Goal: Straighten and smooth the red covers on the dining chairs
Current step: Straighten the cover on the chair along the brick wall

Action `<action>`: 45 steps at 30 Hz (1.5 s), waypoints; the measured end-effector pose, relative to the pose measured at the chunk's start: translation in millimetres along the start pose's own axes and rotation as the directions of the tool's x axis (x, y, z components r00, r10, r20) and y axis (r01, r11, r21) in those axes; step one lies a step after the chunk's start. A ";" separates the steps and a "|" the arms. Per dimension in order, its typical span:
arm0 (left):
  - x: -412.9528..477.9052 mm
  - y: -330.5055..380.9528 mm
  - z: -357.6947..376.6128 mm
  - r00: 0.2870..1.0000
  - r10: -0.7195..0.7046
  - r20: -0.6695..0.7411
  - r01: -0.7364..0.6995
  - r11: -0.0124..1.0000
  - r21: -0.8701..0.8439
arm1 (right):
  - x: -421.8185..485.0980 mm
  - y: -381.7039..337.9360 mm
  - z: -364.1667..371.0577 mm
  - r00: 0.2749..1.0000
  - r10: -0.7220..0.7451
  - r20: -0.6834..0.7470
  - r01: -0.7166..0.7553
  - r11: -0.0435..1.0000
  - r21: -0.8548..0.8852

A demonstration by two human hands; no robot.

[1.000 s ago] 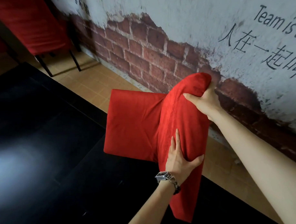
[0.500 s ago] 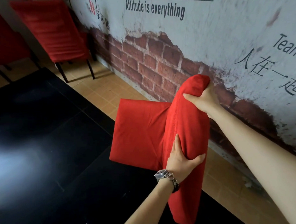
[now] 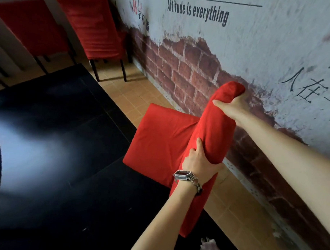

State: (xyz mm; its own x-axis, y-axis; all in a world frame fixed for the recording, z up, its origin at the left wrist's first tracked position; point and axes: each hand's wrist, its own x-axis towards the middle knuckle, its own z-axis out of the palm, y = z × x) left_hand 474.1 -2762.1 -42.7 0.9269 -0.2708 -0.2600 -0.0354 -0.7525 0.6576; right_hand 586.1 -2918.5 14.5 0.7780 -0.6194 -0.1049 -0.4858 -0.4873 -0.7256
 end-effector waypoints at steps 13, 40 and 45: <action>13.7 48.0 49.6 0.997 0.018 -0.080 -0.006 0.989 0.146 | 50.4 78.0 -53.9 0.992 0.041 0.123 -0.062 0.984 0.168; -15.3 30.4 72.2 0.914 0.132 0.385 -0.304 0.849 0.432 | -43.6 216.0 -102.5 0.774 0.631 0.041 -0.633 0.772 0.064; -31.2 9.2 50.9 0.872 -0.236 0.429 0.149 0.963 0.225 | -47.9 232.1 -108.2 0.765 0.641 0.062 -0.643 0.765 0.031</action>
State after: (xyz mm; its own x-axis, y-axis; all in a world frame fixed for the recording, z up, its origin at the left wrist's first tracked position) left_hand 425.9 -2791.2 -64.6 0.6563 -0.3165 -0.6850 0.0205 -0.9000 0.4355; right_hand 392.9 -3068.6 -75.3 0.3089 -0.7480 -0.5874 -0.8599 0.0443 -0.5086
